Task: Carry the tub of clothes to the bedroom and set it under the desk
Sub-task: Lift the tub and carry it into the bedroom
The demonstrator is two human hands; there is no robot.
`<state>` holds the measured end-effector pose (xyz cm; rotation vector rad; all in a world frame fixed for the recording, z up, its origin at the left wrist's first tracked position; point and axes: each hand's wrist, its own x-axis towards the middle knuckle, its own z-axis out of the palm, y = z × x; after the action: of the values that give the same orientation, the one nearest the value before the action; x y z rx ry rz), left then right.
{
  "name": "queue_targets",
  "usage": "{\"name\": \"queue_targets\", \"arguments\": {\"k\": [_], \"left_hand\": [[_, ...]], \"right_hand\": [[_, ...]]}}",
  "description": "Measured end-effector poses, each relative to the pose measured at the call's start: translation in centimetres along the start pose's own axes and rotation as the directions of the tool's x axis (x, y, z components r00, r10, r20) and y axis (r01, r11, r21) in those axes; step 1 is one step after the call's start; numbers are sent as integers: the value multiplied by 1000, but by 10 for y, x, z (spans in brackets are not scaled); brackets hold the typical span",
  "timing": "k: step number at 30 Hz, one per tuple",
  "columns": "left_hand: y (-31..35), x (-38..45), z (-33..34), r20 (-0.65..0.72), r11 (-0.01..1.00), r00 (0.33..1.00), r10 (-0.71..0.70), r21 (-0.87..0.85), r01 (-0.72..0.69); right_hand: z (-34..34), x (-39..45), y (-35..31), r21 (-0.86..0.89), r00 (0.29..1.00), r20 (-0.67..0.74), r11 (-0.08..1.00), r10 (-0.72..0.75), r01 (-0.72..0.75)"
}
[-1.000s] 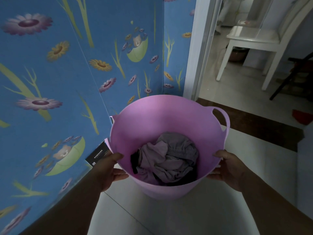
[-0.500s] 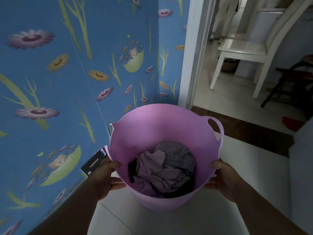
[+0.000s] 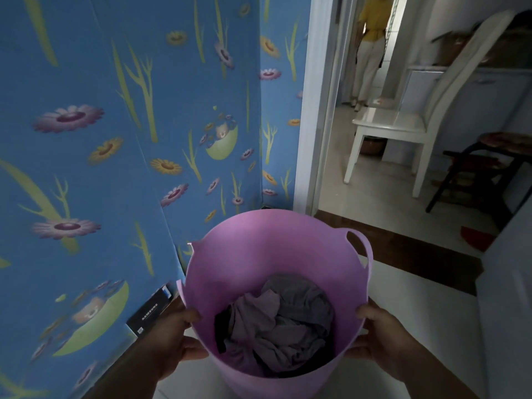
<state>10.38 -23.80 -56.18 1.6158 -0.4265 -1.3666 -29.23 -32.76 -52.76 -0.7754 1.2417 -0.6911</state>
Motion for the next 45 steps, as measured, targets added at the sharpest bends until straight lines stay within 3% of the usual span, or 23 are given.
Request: {"name": "queue_targets", "arguments": {"k": [9,18,26,32,45], "left_hand": [[59,-36,16,27,999,999,32,-5,-32],[156,-111,21,68,997,995,-71,-37,74],[259,-197,25,91,998,995,-27,-49,31],[328,-264,27,127,995,992,-4,-101,17],[457,-383,11,86,997,993,77,-33,-74]], "right_hand": [[3,-37,-49,61,998,-34,996,-58,60],[27,-112,-147,102,999,-45,995,11,-6],[52,-192,-248,99,993,-93,993,76,-66],[60,-248,-315,21,993,-104,998,64,-62],[105,-375,-438,10,994,-105,1000,20,-20]]}}
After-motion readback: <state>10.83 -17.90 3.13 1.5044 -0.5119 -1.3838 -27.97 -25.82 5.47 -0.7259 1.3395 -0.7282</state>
